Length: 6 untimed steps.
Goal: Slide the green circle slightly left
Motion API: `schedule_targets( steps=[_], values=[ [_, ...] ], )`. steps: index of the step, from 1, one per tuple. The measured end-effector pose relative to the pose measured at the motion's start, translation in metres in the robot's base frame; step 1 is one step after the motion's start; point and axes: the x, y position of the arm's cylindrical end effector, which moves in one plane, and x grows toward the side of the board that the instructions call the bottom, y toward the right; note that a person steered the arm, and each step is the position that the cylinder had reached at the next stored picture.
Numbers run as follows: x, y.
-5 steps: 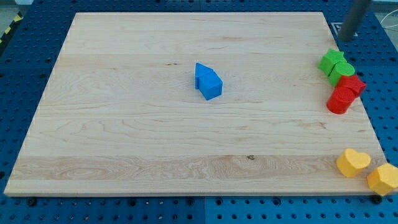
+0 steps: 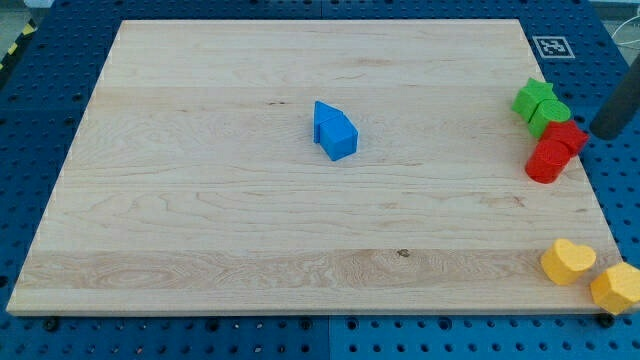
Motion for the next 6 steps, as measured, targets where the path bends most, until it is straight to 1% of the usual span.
schedule_targets(
  steps=[2, 3, 4, 5, 6],
  values=[
    [0.0, -0.062],
    [-0.007, -0.097],
    [-0.033, -0.131],
    [-0.042, -0.13],
    [-0.026, -0.106]
  ],
)
